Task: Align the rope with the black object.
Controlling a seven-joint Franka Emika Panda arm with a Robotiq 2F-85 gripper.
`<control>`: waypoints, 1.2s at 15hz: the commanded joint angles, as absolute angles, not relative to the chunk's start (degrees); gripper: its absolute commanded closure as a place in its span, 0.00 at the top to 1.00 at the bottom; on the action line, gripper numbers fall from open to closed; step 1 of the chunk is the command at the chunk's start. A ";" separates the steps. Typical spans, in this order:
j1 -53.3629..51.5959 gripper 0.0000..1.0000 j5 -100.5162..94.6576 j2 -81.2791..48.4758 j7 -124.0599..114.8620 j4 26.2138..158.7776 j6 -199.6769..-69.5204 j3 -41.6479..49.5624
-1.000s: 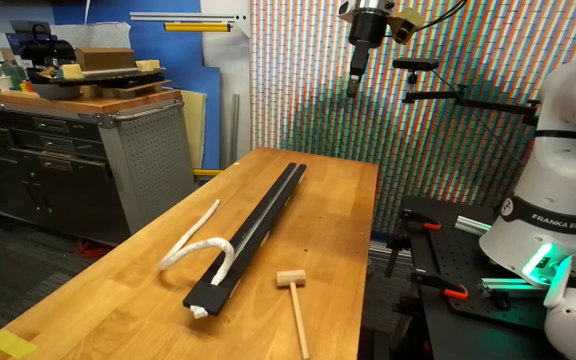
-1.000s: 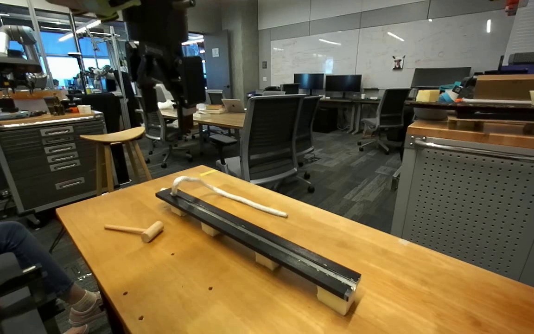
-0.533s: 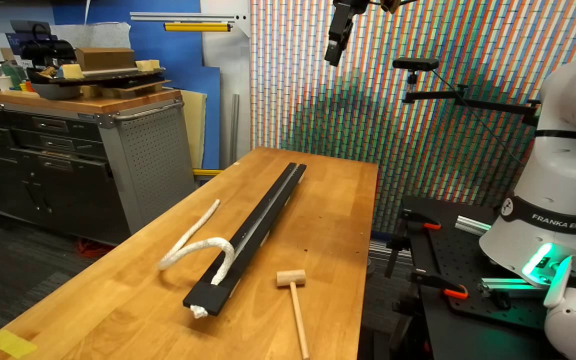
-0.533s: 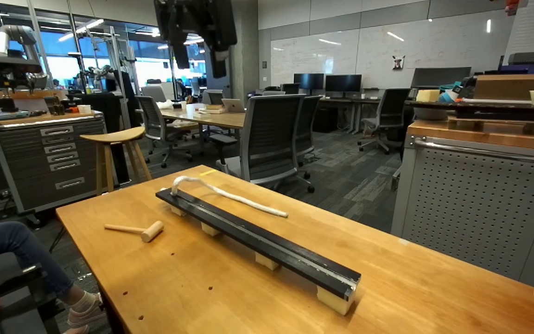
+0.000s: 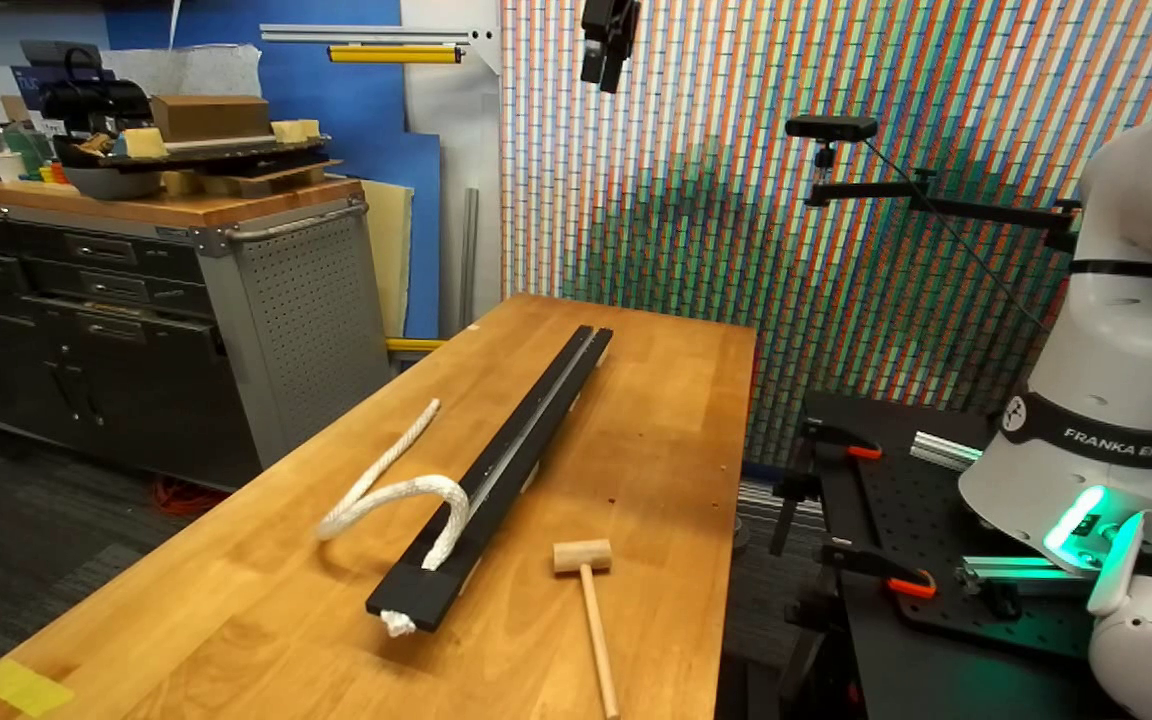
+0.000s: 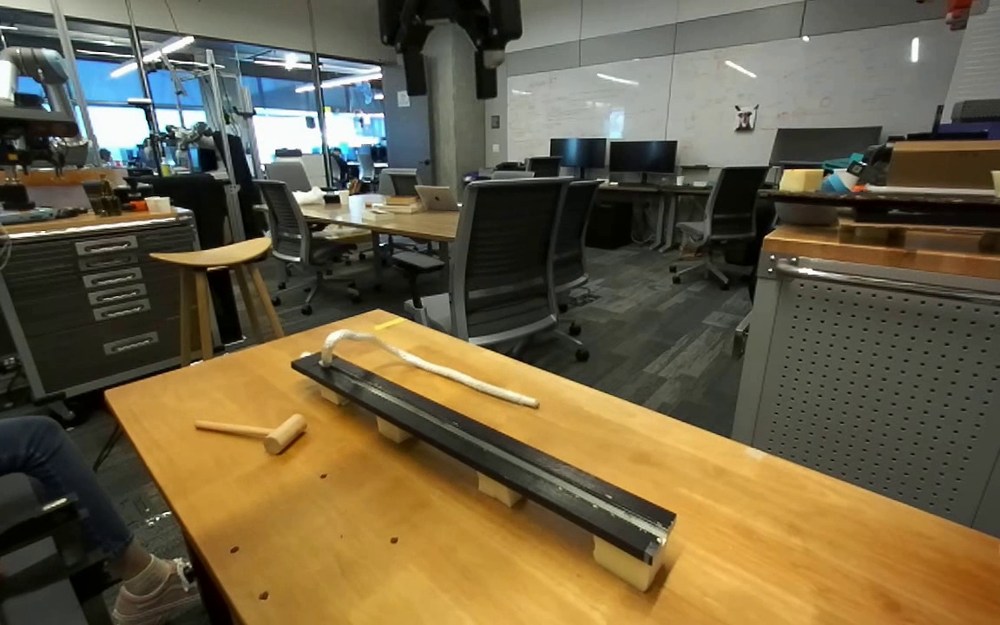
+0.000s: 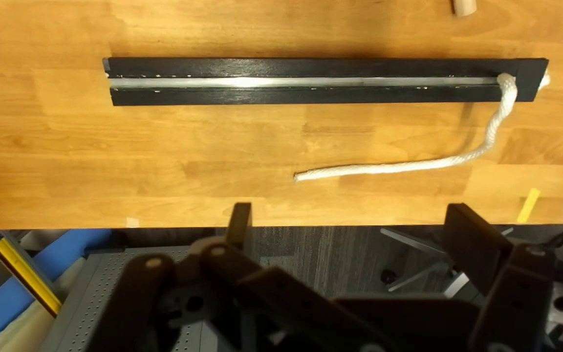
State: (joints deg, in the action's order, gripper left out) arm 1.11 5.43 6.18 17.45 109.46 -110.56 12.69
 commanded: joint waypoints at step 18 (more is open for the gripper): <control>11.06 1.00 4.87 -42.42 21.92 53.10 -94.49 3.10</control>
